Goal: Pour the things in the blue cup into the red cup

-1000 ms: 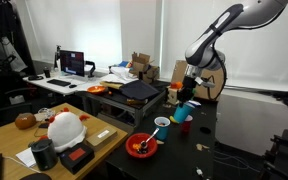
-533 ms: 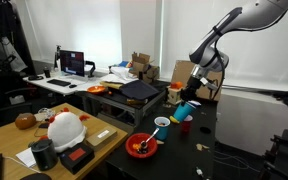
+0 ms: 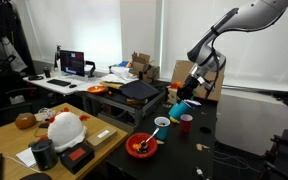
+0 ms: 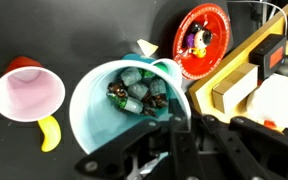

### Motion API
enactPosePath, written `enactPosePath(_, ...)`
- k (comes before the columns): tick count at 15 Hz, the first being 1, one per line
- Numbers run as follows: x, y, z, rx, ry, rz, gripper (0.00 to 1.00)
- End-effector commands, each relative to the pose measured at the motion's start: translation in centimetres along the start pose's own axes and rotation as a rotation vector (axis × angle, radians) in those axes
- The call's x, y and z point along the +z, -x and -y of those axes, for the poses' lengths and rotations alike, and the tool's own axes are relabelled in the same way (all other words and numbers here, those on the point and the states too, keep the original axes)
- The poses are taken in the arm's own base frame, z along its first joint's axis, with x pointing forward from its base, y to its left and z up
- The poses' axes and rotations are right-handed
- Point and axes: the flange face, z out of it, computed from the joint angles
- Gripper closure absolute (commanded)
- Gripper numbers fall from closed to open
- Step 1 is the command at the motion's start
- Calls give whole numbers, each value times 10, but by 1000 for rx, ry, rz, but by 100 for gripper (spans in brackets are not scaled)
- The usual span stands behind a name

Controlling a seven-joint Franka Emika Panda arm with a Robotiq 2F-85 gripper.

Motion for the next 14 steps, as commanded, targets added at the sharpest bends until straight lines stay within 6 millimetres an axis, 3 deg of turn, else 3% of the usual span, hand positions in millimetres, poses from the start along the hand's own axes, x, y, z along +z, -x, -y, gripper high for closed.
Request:
enactPosePath(1, -2, -5, 10, 4, -16, -45, 99)
enactPosePath(6, 4, -7, 1, 91, -55, -92, 99)
enactPosePath(14, 0, -19, -31, 213, -101, -216, 99)
